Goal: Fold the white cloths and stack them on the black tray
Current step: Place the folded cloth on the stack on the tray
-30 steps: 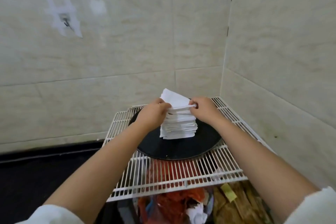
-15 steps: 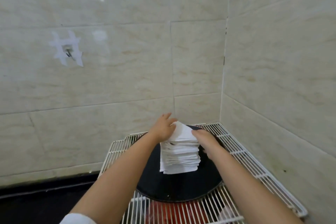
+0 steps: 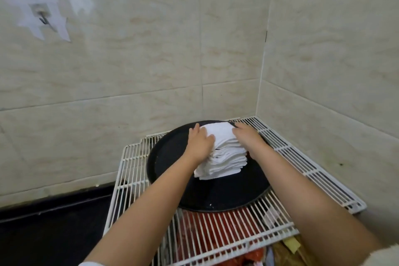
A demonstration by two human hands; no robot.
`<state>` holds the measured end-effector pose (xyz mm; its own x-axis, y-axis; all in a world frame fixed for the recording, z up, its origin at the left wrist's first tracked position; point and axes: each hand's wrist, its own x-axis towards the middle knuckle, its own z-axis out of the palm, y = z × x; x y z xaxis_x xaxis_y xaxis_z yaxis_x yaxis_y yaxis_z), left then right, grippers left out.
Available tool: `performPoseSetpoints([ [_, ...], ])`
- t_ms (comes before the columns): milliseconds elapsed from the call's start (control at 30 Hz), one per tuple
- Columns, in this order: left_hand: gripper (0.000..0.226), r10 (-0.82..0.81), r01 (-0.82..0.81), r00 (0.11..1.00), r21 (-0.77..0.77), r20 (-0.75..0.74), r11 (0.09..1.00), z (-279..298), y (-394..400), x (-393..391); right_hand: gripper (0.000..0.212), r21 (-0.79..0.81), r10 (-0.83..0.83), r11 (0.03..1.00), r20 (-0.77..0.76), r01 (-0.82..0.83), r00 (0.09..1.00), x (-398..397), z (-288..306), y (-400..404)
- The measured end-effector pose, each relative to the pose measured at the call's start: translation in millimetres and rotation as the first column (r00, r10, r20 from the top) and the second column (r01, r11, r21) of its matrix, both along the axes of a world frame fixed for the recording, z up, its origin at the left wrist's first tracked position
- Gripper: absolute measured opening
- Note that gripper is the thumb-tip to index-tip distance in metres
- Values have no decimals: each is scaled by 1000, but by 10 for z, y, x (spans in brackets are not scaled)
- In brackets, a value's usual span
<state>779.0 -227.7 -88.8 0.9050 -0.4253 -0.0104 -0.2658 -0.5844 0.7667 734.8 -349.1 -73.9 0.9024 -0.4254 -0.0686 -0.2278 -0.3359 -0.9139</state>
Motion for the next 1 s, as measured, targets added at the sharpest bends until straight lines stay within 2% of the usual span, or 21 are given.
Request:
performPoseSetpoints([
  [100,46,30,-31,999,-18,-45,999,21,-67,37,50,72,-22,997,-67,27,997,-48,-154,-43],
  [200,33,136,-154,987,-268,-83,951,80,19,-5,54,226,-12,974,-51,23,999,-90,-217,-39],
  [233,31,173,-213,974,-338,-145,917,89,58,-39,55,284,-19,958,-42,30,999,-97,-215,-44],
  [333,61,200,-339,906,-357,-373,870,1,120,-158,55,363,-23,931,-50,40,998,-105,-244,-31],
  [400,56,160,-406,829,-379,-536,831,-78,114,-206,49,372,-14,927,-89,46,996,-114,-251,12],
  [467,43,102,-433,784,-422,-612,796,-108,112,-249,40,348,7,937,-104,30,995,-101,-243,41],
  [667,41,86,-401,838,-501,-538,767,-116,190,-169,37,211,61,976,-42,-51,997,-37,-194,211],
  [800,47,110,-324,877,-407,-468,854,-116,201,-236,45,207,79,976,-49,-67,996,-96,-156,165],
  [867,46,115,-314,886,-399,-450,861,-76,223,-261,51,225,82,972,-58,-67,995,-162,-151,88],
  [900,50,125,-321,887,-399,-444,859,-65,228,-252,54,179,84,981,-51,-74,995,-210,-153,50],
  [967,71,145,-303,909,-380,-392,874,-39,268,-258,57,-20,92,996,2,-92,996,-316,-171,-22],
  [1000,71,173,-300,923,-365,-343,881,-29,277,-285,57,-132,116,985,57,-108,992,-374,-179,-56],
])
